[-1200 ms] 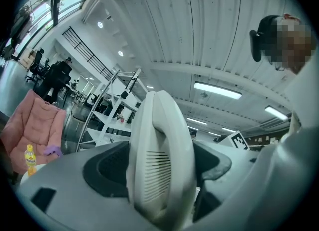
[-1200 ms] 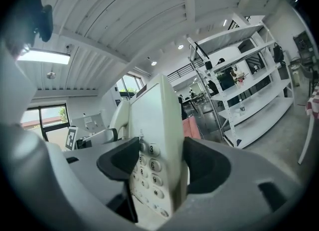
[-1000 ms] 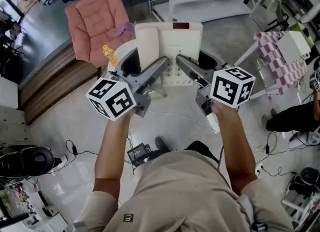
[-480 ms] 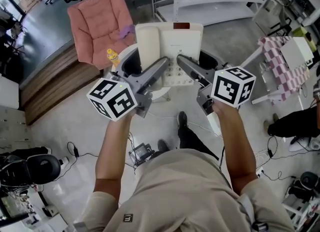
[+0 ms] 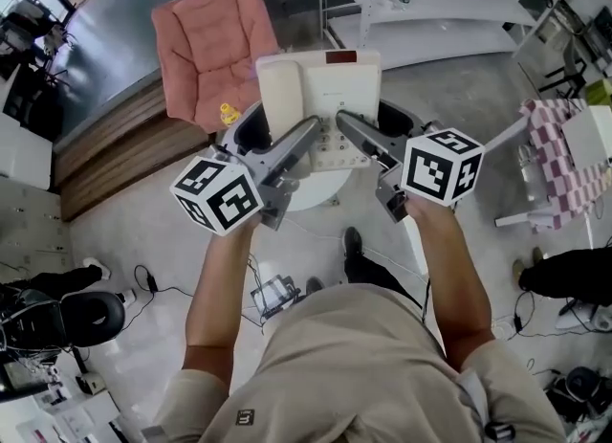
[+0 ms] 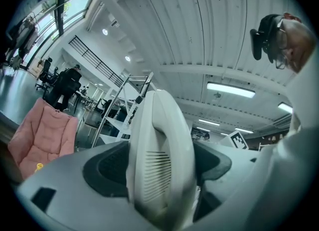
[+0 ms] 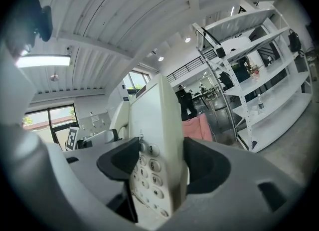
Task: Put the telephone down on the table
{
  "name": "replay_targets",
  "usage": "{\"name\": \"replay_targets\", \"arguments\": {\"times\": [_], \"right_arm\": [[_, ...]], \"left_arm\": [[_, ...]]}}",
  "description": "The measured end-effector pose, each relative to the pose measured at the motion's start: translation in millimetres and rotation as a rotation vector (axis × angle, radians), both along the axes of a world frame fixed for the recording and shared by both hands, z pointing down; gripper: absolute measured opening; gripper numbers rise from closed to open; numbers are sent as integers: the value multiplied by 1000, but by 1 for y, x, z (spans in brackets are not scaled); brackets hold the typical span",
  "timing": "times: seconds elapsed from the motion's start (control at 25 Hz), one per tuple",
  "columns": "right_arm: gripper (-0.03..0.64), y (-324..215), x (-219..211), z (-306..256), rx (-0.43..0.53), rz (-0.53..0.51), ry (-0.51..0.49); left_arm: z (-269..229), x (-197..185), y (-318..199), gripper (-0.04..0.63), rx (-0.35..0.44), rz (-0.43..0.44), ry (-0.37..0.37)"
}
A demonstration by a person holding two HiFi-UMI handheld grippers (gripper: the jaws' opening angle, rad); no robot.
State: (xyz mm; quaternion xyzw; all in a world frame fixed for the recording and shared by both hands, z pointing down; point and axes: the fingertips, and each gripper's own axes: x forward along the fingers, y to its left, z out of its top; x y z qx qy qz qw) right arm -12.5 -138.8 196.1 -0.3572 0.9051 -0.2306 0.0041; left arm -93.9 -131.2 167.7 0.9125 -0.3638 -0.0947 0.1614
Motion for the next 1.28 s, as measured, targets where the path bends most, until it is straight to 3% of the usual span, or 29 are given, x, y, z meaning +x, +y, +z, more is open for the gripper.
{"name": "replay_targets", "arguments": {"times": [0.52, 1.28], "right_arm": [[267, -66, -8, 34, -78, -48, -3], [265, -132, 15, 120, -227, -38, -6]], "left_arm": [[34, -8, -64, 376, -84, -47, -4], [120, 14, -134, 376, -251, -49, -5]]}}
